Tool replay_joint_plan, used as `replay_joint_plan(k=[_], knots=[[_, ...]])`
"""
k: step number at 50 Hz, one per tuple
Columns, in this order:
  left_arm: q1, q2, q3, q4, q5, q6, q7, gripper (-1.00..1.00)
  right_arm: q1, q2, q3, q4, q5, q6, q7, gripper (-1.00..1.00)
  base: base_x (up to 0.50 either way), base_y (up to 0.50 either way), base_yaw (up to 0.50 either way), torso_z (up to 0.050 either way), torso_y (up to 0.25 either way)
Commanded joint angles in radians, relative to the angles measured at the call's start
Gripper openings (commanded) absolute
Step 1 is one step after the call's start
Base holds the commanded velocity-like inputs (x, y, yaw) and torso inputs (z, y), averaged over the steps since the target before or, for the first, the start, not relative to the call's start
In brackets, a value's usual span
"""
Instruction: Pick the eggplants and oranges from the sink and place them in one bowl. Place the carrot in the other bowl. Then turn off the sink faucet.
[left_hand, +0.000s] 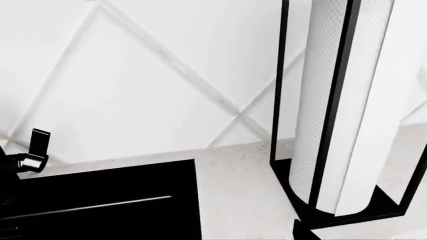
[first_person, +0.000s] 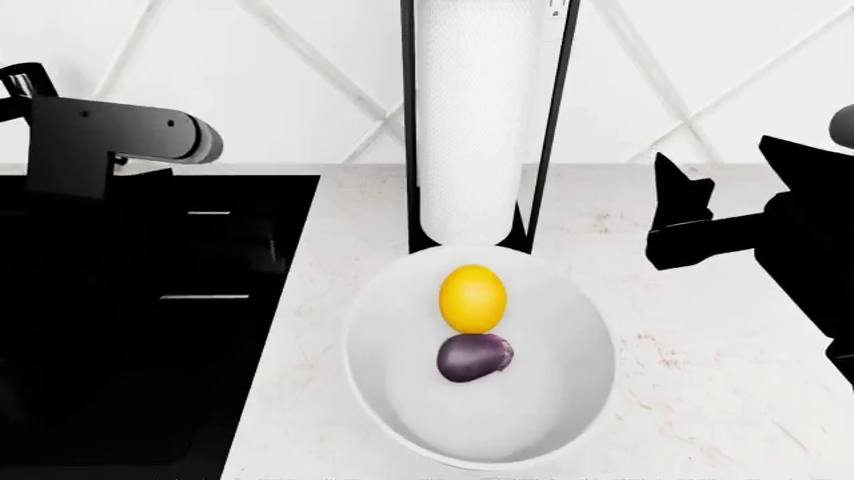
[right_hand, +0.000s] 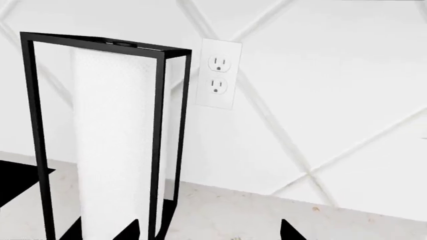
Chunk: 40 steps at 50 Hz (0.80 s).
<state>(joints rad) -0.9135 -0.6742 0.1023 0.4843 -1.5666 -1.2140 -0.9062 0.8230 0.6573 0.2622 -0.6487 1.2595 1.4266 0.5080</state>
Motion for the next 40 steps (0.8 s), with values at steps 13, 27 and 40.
replay_joint_plan(k=[13, 27, 40], knots=[[0.043, 0.002, -0.069, 0.008, -0.004, 0.005, 0.010, 1.00, 0.015, -0.019, 0.009, 0.007, -0.003, 0.022, 0.004, 1.00, -0.16, 0.20, 0.00, 0.000, 0.000], [0.056, -0.012, -0.083, 0.020, -0.014, 0.021, 0.014, 1.00, 0.019, -0.007, -0.014, 0.010, 0.014, 0.005, 0.023, 1.00, -0.24, 0.39, 0.00, 0.000, 0.000], [0.072, -0.011, -0.076, 0.016, 0.018, 0.036, 0.038, 1.00, 0.000, -0.007, -0.039, 0.010, 0.009, -0.026, 0.022, 1.00, -0.24, 0.40, 0.00, 0.000, 0.000]])
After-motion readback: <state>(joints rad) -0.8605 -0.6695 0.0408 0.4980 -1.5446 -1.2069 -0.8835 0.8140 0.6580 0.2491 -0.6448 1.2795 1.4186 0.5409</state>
